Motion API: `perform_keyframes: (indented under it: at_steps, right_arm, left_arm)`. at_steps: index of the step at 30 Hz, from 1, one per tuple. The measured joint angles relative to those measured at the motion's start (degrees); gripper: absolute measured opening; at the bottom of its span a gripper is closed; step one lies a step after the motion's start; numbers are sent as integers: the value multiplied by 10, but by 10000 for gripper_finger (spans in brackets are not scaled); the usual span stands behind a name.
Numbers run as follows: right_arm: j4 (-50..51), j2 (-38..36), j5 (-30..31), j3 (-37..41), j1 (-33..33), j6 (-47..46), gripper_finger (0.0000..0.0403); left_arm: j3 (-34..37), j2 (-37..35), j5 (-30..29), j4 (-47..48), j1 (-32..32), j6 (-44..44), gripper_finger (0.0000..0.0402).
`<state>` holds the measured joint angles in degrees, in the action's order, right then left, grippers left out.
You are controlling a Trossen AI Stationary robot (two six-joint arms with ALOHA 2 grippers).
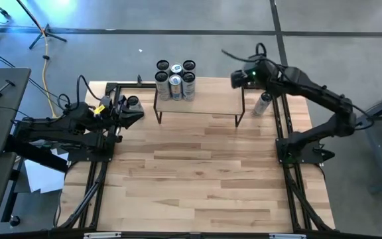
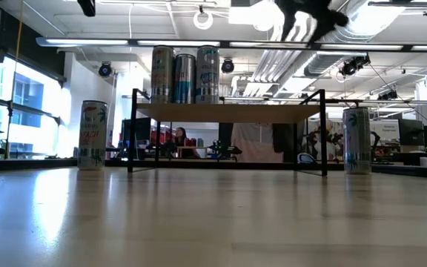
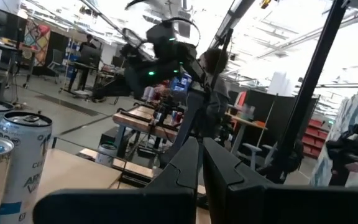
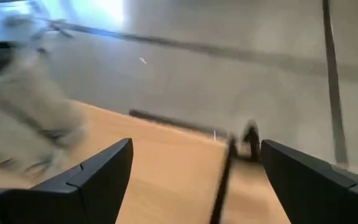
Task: Place canned beverage on shelf
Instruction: Put the right black soda can on the shelf
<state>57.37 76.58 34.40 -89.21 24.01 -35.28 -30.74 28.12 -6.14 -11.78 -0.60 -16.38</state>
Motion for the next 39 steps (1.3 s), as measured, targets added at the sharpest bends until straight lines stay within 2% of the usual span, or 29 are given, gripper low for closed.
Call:
perform_keyframes:
  at_steps: [4,8,12,21,27,34,39]
  right_arm:
    - [81,4,-37,1,86,-121,339]
    - [108,4,-64,1,160,-138,339]
    - [122,5,-72,1,203,-153,339]
    - [227,60,-77,1,235,-152,339]
    - [241,96,-112,1,252,-100,339]
    - [259,100,-127,4,266,-80,339]
    - [198,80,-166,88,270,-92,339]
  left_arm:
    - [0,0,0,0,0,0,0]
    - [0,0,0,4,0,0,0]
    - [0,0,0,5,0,1,0]
    - [0,0,0,5,0,0,0]
    - [0,0,0,5,0,0,0]
    - [0,0,0,15,0,0,0]
    - [0,0,0,17,0,9,0]
